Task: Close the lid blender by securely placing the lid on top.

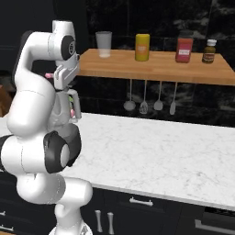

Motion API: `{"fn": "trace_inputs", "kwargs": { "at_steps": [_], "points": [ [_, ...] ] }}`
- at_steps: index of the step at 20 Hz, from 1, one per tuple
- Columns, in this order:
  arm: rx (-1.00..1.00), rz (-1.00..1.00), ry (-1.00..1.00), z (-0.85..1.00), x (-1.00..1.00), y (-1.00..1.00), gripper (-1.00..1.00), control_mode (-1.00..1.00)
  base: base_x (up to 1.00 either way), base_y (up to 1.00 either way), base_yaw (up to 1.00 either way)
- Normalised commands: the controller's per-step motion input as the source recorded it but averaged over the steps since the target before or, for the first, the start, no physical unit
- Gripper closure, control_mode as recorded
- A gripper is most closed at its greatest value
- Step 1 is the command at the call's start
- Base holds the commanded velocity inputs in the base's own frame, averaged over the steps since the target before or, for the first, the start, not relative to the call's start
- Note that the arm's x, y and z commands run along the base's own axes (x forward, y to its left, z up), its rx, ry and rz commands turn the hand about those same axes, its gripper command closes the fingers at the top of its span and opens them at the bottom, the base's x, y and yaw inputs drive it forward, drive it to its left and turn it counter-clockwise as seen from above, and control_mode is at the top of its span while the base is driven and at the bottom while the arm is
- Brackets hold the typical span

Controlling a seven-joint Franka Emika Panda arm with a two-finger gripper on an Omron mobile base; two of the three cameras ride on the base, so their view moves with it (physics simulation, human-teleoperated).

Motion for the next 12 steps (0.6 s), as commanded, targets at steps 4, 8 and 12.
{"fn": "trace_inputs", "kwargs": {
  "at_steps": [4,8,12],
  "points": [
    [0.0,0.0,-0.17,0.0,0.2,0.0,1.0,-1.0,0.0,0.0,0.0],
    [0.0,0.03,-0.19,0.0,0.0,0.02,1.0,-1.0,0.0,0.0,0.0],
    [0.0,0.11,-0.44,0.0,-0.2,0.14,1.0,-1.0,0.0,0.0,0.0]
  ]
}}
